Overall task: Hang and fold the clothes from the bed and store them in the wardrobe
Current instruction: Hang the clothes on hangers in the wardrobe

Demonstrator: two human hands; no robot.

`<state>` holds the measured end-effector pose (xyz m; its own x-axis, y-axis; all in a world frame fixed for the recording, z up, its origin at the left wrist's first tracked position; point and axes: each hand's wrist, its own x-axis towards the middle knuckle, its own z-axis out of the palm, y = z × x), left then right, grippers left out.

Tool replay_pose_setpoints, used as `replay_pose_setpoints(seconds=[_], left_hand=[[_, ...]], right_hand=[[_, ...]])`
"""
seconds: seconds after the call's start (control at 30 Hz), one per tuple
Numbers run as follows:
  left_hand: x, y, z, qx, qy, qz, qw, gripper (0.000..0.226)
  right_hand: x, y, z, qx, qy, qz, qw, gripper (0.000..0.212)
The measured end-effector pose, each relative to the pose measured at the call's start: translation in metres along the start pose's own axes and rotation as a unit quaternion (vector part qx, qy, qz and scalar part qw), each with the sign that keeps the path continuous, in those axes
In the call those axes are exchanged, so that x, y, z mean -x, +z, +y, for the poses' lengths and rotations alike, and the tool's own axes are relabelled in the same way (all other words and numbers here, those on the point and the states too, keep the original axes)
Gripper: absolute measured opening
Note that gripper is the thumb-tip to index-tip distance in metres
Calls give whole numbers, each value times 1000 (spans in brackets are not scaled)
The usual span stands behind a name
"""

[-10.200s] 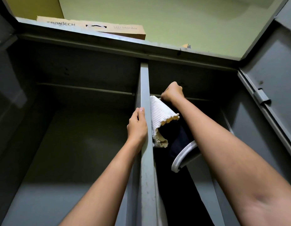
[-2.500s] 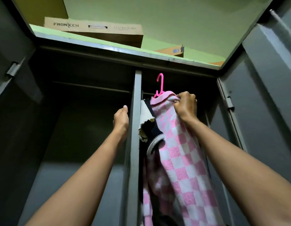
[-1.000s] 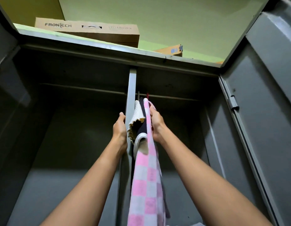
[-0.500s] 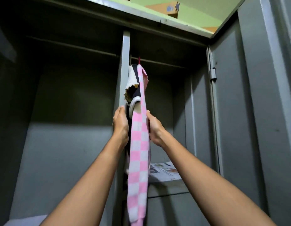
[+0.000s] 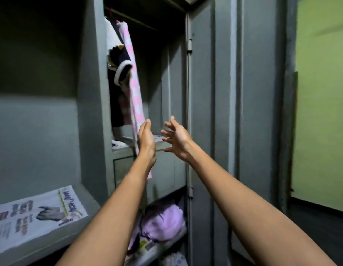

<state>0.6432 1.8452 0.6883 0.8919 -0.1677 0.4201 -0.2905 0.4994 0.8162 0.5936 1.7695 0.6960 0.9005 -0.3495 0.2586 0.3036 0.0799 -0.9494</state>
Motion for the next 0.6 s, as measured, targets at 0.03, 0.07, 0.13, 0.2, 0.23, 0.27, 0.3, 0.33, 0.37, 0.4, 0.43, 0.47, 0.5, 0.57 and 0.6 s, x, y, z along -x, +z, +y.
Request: replay_pose_setpoints(seconds=[0.03,0.07,0.13,0.2,0.23,0.27,0.3,0.33,0.37,0.4,0.43,0.47,0.5,0.57,0.6], left_hand=[[16,4,-6,4,-14,-14,1000,43],[31,7,-12,5,-31,-28,999,43],[65,16,-26,16,-78,-64,995,44],[97,29,-41,33,-120,-89,988,45],[110,35,-46,36,-136,-99,985,46],[129,45,-54,40,-159,-115,980,46],[142,52,-61,48,-173,-127,975,46],[162,66,-70,58,-192,-146,969,45],[176,76,-75,68,-202,-156,965,45],[190,86,-81,71,-211,-169,960,44],[212,101,-86,75,-229,-192,951,44],[226,111,-91,77,-241,-211,944,44],[247,126,-96,78,-256,-238,934,44],[281,148,-104,82,-277,-278,916,46],[306,164,-108,83,-293,-302,904,46]], right_hand=[[15,-9,4,1,2,16,1000,56],[31,-17,8,-2,4,33,999,56],[66,-40,17,-2,7,80,997,56],[101,-65,25,6,12,120,993,56],[116,-74,27,7,16,136,991,56],[137,-89,30,13,19,163,986,55],[151,-98,31,14,18,182,983,54],[172,-114,31,18,17,208,978,54],[184,-127,32,20,17,225,974,54],[197,-139,31,18,17,243,970,54],[216,-156,29,20,14,272,962,53],[230,-167,28,13,11,291,957,53],[251,-182,24,11,8,315,949,52],[285,-207,19,11,6,353,935,52],[310,-224,17,21,2,382,924,52]])
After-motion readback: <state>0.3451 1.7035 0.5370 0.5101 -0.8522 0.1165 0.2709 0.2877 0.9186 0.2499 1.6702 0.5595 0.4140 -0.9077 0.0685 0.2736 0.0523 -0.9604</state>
